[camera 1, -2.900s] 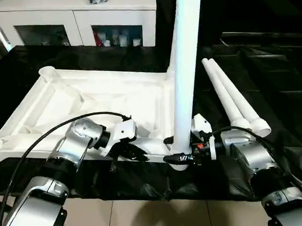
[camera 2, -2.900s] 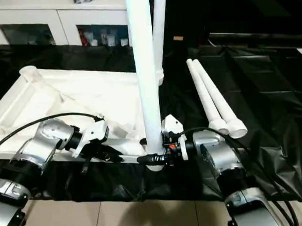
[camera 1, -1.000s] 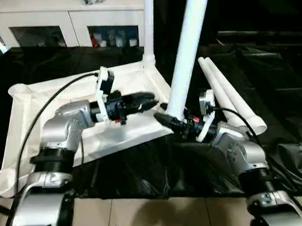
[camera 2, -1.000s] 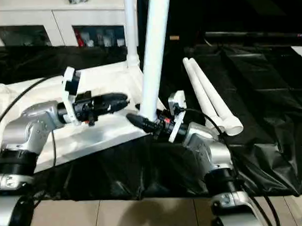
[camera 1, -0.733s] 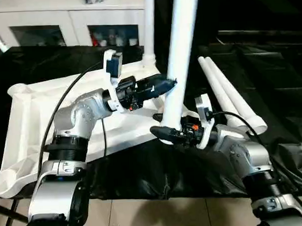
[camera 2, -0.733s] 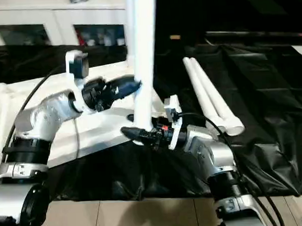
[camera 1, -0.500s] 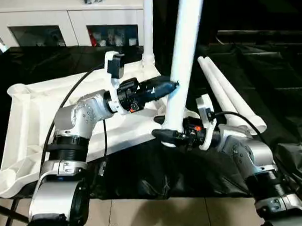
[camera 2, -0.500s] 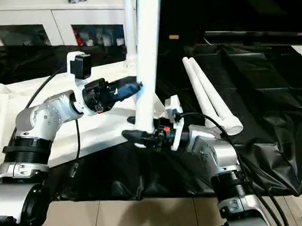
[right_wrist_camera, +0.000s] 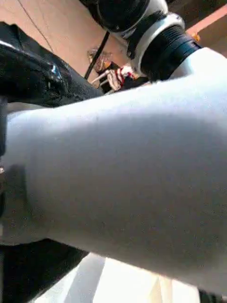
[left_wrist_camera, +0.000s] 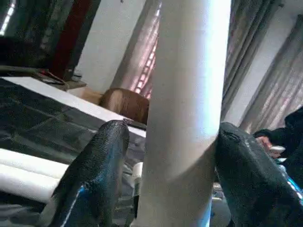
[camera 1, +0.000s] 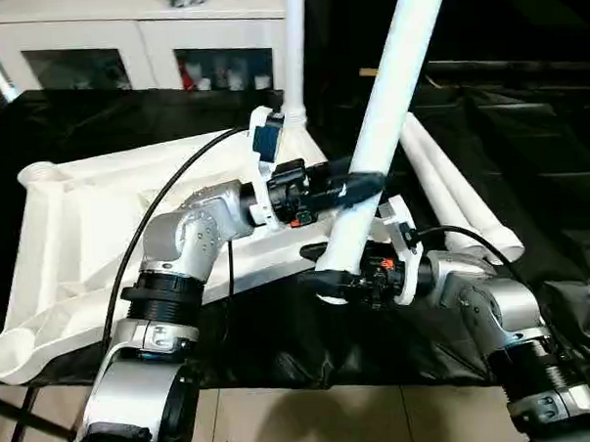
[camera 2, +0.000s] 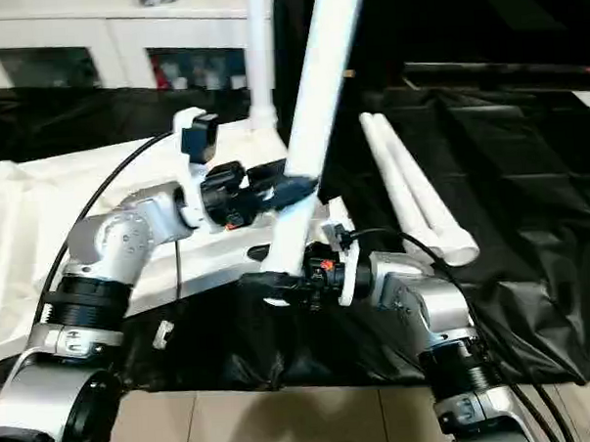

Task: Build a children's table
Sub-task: Insert table leg to table base

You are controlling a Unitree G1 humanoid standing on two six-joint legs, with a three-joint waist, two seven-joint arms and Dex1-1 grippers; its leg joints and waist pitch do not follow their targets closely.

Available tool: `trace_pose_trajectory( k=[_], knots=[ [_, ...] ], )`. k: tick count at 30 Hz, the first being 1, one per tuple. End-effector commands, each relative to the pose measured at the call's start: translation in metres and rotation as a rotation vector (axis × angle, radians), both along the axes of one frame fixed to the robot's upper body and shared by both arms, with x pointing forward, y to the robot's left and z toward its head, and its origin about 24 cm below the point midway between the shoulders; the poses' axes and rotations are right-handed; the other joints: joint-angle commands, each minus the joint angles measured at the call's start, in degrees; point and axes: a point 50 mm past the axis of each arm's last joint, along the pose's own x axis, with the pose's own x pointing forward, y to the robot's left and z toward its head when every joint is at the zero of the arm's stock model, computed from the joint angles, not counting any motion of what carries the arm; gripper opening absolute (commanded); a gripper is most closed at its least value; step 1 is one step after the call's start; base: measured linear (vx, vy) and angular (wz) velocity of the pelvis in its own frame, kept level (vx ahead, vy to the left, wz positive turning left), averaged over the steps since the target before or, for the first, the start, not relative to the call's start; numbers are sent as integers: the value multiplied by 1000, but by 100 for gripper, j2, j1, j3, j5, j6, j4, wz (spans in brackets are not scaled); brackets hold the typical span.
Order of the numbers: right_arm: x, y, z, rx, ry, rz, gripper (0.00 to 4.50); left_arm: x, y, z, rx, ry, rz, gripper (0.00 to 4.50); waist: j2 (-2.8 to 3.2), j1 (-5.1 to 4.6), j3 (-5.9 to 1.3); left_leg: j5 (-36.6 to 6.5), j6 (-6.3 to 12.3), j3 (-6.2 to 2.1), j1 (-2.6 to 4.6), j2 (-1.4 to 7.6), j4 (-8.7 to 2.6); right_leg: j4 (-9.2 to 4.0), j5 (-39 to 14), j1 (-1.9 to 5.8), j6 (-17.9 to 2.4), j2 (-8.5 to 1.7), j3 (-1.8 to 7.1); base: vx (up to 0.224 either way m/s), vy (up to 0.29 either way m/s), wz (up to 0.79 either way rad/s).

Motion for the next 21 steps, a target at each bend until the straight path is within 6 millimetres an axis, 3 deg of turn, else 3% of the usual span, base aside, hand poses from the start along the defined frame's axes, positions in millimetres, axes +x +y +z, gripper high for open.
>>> trace_pose_trajectory(
  k=[1,5,10,21],
  knots=[
    [1,-1,6,-3,-34,2,275,4,7,0,42,-14,73,273,-80,28,-412,-1268,250,-66,103,144,-333,-396,-1608,306,-1107,-207,127,0,0,0],
    [1,-1,5,-6,-35,-3,275,5,11,0,32,-9,105,237,-77,45,-416,-1175,306,-52,109,147,-320,-373,-1391,304,-1219,-202,125,0,0,0],
    [2,-2,6,-22,-53,-8,275,7,12,1,7,8,136,198,-69,48,-404,-1275,281,-51,108,146,-321,-384,-1536,304,-1204,-202,120,0,0,0],
    [8,-5,8,-65,-113,-67,275,10,13,2,-14,49,212,186,-69,24,-400,-1412,214,-67,112,141,-320,-406,-1753,295,-1106,-209,128,0,0,0]
  ],
)
